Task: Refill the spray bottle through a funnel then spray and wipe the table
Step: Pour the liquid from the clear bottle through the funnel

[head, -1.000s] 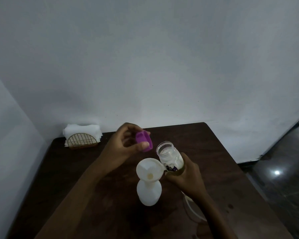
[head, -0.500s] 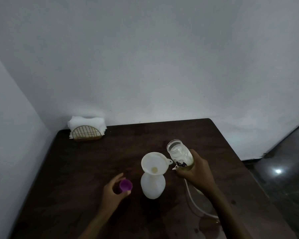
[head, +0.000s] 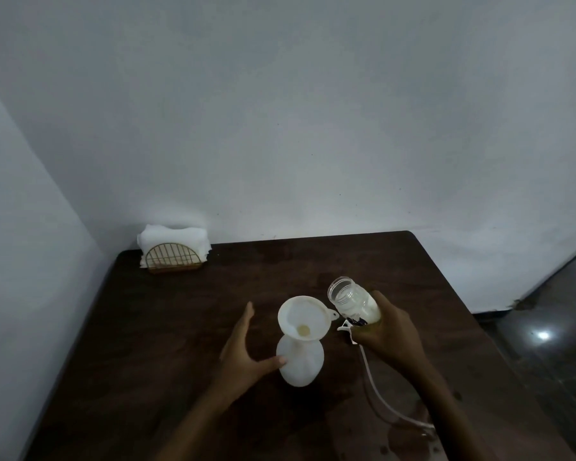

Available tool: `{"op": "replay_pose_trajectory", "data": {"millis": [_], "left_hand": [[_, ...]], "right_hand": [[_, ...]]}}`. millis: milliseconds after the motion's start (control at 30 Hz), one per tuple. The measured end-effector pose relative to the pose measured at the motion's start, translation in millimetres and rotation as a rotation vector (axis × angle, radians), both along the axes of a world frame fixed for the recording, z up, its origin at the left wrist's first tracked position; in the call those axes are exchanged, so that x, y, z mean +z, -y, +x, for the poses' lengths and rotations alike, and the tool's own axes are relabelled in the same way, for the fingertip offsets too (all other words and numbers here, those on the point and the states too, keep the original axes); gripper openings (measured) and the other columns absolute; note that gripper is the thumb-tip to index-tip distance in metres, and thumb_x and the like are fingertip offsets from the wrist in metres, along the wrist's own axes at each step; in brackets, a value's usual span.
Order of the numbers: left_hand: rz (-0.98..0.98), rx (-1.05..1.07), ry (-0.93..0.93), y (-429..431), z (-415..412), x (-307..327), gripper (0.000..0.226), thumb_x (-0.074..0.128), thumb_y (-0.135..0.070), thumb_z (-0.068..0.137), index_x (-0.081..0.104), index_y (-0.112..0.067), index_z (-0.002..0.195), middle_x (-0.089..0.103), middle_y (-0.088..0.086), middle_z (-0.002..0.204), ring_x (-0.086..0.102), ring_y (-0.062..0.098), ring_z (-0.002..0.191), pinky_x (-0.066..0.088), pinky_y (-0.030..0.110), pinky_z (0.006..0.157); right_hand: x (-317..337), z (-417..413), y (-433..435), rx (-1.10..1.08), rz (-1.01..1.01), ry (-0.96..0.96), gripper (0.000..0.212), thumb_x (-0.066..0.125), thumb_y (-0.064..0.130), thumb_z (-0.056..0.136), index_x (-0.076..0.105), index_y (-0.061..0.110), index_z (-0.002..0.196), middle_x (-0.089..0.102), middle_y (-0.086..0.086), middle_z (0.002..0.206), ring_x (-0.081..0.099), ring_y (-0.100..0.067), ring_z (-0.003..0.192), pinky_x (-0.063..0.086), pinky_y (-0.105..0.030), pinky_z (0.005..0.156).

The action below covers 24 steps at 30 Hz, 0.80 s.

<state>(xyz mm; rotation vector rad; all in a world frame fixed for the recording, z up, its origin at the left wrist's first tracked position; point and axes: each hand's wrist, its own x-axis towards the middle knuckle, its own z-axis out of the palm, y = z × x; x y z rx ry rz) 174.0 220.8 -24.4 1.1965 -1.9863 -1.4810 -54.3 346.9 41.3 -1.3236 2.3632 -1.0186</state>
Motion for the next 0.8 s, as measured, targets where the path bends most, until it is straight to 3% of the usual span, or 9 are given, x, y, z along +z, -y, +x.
{"op": "replay_pose_trajectory", "data": {"millis": [100, 233, 367, 467, 567, 633, 733, 800], "left_hand": [[-0.152, -0.136, -0.043, -1.7, -17.5, 32.6, 0.119, 0.07, -0.08, 0.041, -0.003, -0.065, 0.132, 0.015, -0.027, 0.148, 0.019, 0.013, 0.142, 0.021, 0.055, 0.114], [-0.272, -0.207, 0.056, -4.9, -37.8, 52.6, 0.114, 0.057, -0.088, 0.044, -0.015, -0.062, 0.128, 0.019, -0.019, 0.152, 0.022, 0.008, 0.141, 0.007, 0.053, 0.117], [-0.246, -0.193, 0.084, -2.0, -44.1, 49.1, 0.114, 0.055, -0.086, 0.046, -0.013, -0.054, 0.132, 0.036, -0.019, 0.145, 0.033, 0.006, 0.135, 0.016, 0.052, 0.116], [-0.231, -0.188, 0.054, -2.7, -44.0, 48.0, 0.114, 0.056, -0.087, 0.045, -0.011, -0.056, 0.131, 0.044, -0.023, 0.138, 0.041, 0.005, 0.129, 0.028, 0.047, 0.112], [-0.287, -0.192, 0.097, -4.3, -44.1, 52.1, 0.116, 0.054, -0.085, 0.049, -0.01, -0.047, 0.138, 0.042, -0.022, 0.14, 0.04, 0.003, 0.129, 0.014, 0.044, 0.117], [-0.339, -0.208, 0.146, -4.9, -42.8, 56.0, 0.117, 0.049, -0.085, 0.051, -0.009, -0.039, 0.143, 0.04, -0.021, 0.142, 0.037, 0.002, 0.132, 0.004, 0.043, 0.117], [-0.387, -0.241, 0.14, -5.1, -40.4, 57.9, 0.115, 0.05, -0.083, 0.054, -0.008, -0.037, 0.143, 0.042, -0.02, 0.142, 0.033, -0.006, 0.131, 0.002, 0.038, 0.119], [-0.404, -0.246, 0.1, -5.9, -39.7, 58.3, 0.114, 0.053, -0.081, 0.054, -0.004, -0.036, 0.143, 0.042, -0.02, 0.141, 0.023, -0.026, 0.119, 0.002, 0.031, 0.119]], "right_hand": [[5.0, -3.8, 2.1, 0.009, 0.042, -0.041, 0.038, 0.078, 0.028, 0.057, 0.049, 0.03, 0.081, 0.056, 0.011, 0.068, 0.05, -0.008, 0.06, 0.035, -0.025, 0.051], [8.5, -8.8, 6.5, 0.041, 0.08, -0.12, 0.038, 0.076, 0.033, 0.058, 0.052, 0.027, 0.087, 0.053, 0.013, 0.071, 0.049, -0.01, 0.065, 0.034, -0.026, 0.054], [18.5, -9.3, 11.6, 0.097, 0.094, -0.188, 0.037, 0.075, 0.035, 0.059, 0.05, 0.031, 0.086, 0.048, 0.018, 0.068, 0.049, -0.008, 0.067, 0.031, -0.018, 0.051], [28.8, -6.4, 16.6, 0.123, 0.062, -0.219, 0.039, 0.057, 0.047, 0.052, 0.049, 0.033, 0.086, 0.043, 0.021, 0.065, 0.043, -0.002, 0.058, 0.025, -0.013, 0.051], [29.3, -8.9, 21.9, 0.163, 0.036, -0.259, 0.054, 0.051, 0.05, 0.047, 0.057, 0.024, 0.094, 0.044, 0.019, 0.067, 0.043, -0.005, 0.064, 0.025, -0.012, 0.051], [25.5, -12.7, 26.3, 0.19, 0.028, -0.305, 0.062, 0.05, 0.052, 0.047, 0.061, 0.019, 0.097, 0.051, 0.013, 0.076, 0.047, -0.011, 0.07, 0.029, -0.019, 0.052], [15.5, -22.3, 32.7, 0.242, 0.012, -0.422, 0.054, 0.067, 0.042, 0.053, 0.064, 0.013, 0.099, 0.064, -0.002, 0.083, 0.058, -0.024, 0.073, 0.033, -0.027, 0.06], [9.2, -27.5, 36.2, 0.268, 0.04, -0.48, 0.054, 0.082, 0.027, 0.053, 0.064, 0.01, 0.101, 0.066, -0.007, 0.087, 0.06, -0.029, 0.076, 0.035, -0.029, 0.064]]}}
